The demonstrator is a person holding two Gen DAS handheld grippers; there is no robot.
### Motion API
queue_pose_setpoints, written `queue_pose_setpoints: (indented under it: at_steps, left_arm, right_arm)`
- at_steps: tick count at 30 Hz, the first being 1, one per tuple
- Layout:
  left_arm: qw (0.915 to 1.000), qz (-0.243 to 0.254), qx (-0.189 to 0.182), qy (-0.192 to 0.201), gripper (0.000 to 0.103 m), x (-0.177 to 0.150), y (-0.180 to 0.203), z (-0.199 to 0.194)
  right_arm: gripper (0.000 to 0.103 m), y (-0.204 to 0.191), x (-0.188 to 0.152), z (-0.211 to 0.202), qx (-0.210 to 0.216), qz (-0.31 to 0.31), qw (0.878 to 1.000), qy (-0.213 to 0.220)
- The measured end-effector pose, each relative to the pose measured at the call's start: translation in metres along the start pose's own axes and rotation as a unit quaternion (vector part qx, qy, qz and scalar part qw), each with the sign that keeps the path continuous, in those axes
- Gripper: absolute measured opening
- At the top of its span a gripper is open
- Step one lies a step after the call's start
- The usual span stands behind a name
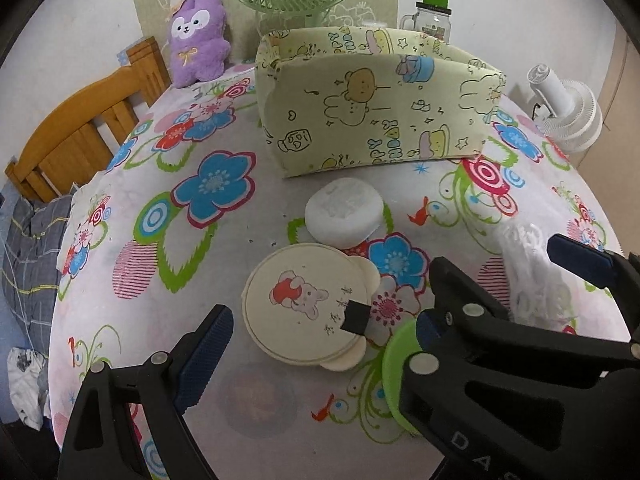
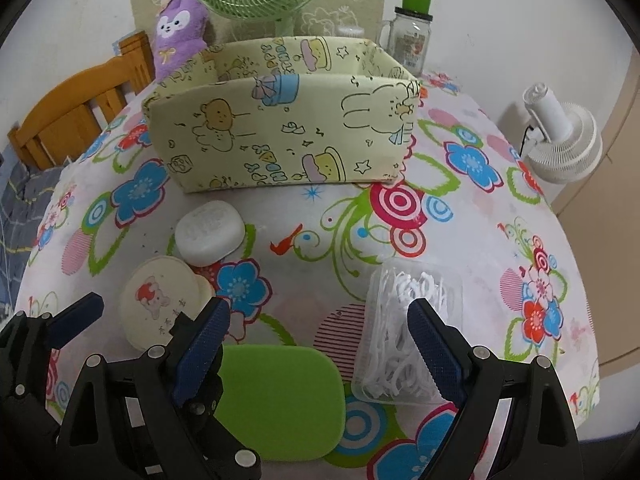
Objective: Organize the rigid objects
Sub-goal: 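Move the right tool toward the clear floss box while left approaches the round coaster, then grasp the clear floss pick box with right tool while left grips the round coaster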
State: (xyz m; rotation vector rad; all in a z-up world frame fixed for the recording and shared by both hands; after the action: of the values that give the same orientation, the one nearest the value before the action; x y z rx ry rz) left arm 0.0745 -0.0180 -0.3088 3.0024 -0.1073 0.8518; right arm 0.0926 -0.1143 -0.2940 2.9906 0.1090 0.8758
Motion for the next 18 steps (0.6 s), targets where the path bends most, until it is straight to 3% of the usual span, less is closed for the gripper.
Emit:
queue_pose_setpoints:
  at_steps: [13, 18]
  left_arm:
    - [0.9998, 0.004, 0.005, -0.018, 0.094, 0.008, -0.001, 0.024]
    - [0.9998, -0.007, 0.001, -0.019, 0.099, 0.011, -0.004, 0.03]
  right_arm:
    - [0.092, 0.003, 0.009, 0.017, -0.037, -0.01, 0.999, -0.003]
    - [0.092, 0.002, 0.012, 0.02, -0.045, -0.013, 0.999, -0.002]
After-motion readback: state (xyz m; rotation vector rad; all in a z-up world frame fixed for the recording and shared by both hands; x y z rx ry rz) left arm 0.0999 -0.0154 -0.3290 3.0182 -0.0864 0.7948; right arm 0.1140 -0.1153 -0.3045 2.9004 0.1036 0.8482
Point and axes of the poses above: each gripper's, at about its wrist camera, not at the fingertips, and z roughly the way its jaws point, y to its right, x to its top, the point moved 4 cm from there along z, roughly the way its jaws point, and after that the axes turned 5 degrees about -z, right-handed, at the moved point
